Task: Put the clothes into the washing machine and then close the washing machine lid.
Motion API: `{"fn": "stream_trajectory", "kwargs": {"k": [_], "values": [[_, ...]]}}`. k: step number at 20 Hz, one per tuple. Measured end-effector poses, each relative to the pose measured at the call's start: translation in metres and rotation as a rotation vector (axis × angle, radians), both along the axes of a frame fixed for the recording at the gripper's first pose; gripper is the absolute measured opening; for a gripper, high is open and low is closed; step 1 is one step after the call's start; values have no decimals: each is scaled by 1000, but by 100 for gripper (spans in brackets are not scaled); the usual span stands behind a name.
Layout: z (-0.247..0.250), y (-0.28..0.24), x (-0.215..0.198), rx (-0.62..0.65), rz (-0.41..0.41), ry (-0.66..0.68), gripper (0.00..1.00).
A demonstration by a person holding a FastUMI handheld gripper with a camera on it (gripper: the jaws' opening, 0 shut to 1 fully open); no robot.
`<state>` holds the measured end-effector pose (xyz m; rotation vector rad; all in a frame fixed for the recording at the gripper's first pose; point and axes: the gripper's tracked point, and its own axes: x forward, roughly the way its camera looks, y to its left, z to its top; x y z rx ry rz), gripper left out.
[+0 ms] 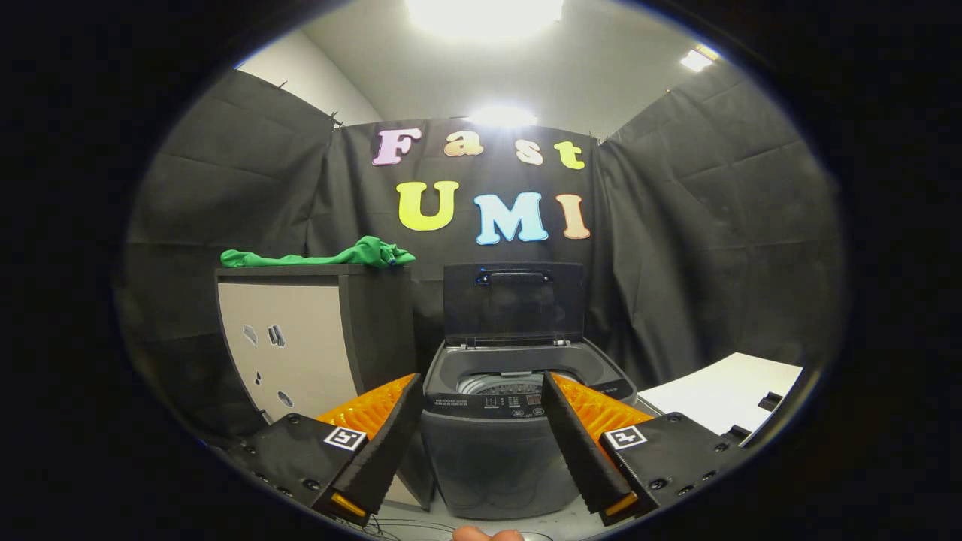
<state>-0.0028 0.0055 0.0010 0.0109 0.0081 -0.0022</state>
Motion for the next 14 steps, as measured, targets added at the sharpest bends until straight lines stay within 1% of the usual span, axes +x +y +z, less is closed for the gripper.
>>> {"fn": "stream_trajectory", "kwargs": {"k": [6, 8, 10, 12, 14], "values": [[9, 10, 0, 0, 22, -15, 99], [15, 16, 2, 21, 36, -9, 99], [33, 28, 4, 58, 77, -13, 99], [65, 32, 14, 54, 79, -47, 99], [87, 40, 25, 34, 84, -47, 98]]}}
